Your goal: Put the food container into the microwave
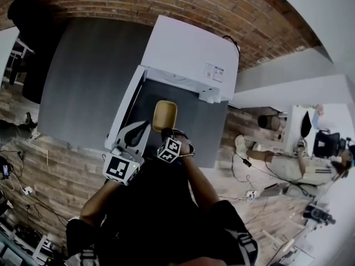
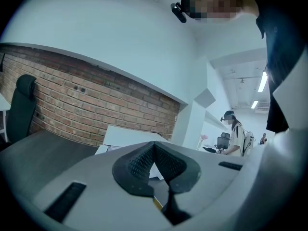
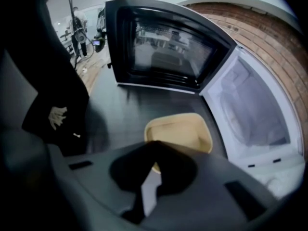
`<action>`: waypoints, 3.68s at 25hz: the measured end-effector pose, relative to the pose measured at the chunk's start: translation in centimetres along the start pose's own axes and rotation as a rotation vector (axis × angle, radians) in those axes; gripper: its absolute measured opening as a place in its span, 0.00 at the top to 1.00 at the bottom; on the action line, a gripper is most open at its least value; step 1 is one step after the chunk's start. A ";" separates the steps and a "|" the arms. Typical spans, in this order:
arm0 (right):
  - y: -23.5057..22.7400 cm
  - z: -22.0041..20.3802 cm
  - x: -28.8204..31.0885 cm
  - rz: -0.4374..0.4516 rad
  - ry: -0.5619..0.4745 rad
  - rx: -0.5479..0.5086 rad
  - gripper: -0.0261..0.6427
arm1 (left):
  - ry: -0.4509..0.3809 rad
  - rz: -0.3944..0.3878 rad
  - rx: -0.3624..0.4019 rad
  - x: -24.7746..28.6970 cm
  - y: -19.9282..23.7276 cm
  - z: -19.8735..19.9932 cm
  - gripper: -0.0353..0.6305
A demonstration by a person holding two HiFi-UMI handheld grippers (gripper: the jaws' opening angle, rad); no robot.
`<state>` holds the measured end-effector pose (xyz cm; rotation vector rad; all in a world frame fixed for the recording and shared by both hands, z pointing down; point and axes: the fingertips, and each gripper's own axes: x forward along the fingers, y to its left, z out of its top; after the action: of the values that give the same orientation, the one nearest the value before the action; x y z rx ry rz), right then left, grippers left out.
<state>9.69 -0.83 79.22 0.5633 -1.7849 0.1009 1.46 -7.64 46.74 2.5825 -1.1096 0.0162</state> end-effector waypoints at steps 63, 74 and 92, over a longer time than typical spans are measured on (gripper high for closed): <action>-2.8 2.1 -2.6 0.036 -0.005 -0.106 0.91 | -0.022 -0.028 0.016 1.5 0.7 0.6 0.89; -7.7 3.5 -5.4 -0.109 -0.045 -0.130 0.91 | -0.039 -0.029 0.027 2.0 0.7 0.9 0.89; -18.3 3.9 -2.0 -0.299 -0.033 -0.183 0.91 | -0.018 0.041 0.020 2.4 1.3 0.8 0.89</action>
<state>14.33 -17.67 72.12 0.6939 -1.7010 -0.2764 2.06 -10.40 46.71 2.5818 -1.1747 0.0131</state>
